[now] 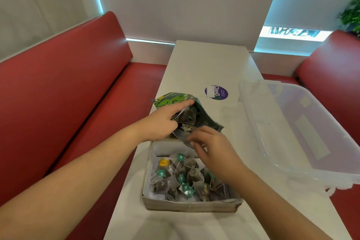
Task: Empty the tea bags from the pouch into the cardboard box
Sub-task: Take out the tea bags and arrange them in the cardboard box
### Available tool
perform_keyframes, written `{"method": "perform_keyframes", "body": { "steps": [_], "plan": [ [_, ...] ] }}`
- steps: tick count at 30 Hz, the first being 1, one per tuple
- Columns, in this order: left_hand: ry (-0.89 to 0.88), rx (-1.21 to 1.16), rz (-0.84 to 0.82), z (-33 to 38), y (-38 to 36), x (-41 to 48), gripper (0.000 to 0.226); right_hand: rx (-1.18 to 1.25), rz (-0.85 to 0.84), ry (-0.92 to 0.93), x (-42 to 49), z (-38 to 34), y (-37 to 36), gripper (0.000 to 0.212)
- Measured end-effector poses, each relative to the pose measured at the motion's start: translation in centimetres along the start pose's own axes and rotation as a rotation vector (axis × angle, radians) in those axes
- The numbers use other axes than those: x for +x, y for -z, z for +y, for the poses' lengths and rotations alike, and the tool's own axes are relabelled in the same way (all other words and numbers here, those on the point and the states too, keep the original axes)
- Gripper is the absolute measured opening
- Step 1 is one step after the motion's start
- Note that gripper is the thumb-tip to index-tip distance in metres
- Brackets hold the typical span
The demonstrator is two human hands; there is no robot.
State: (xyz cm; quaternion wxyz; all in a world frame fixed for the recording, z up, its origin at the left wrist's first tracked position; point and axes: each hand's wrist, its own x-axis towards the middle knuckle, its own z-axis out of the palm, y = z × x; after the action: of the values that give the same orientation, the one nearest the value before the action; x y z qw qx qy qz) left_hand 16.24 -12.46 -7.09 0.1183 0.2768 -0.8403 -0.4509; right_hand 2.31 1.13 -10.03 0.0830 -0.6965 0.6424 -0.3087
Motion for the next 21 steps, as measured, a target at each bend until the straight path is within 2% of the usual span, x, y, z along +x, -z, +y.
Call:
{"method": "perform_keyframes", "body": {
  "steps": [3,7,9,11,14,21],
  "plan": [
    [0.006,-0.021,-0.003,0.2,0.0,0.1,0.086,-0.099,-0.145,-0.064,3.8,1.5,-2.1,0.031],
    [0.01,-0.04,0.001,0.2,0.0,0.1,0.088,-0.383,-0.483,-0.275,9.3,3.8,-5.6,0.056],
    [0.015,-0.045,0.0,0.3,0.2,0.2,0.088,-0.364,-0.578,-0.372,10.8,4.6,-6.4,0.058],
    [0.014,-0.048,-0.009,0.3,0.3,0.3,0.087,-0.39,-0.617,-0.348,11.4,5.2,-6.9,0.049],
    [0.018,-0.05,-0.004,0.5,0.4,0.6,0.087,-0.597,-0.643,-0.209,11.9,6.2,-7.9,0.038],
    [0.002,-0.044,0.004,0.4,0.5,0.9,0.087,-0.501,-0.618,-0.378,10.5,3.5,-5.3,0.036]
  ]
}}
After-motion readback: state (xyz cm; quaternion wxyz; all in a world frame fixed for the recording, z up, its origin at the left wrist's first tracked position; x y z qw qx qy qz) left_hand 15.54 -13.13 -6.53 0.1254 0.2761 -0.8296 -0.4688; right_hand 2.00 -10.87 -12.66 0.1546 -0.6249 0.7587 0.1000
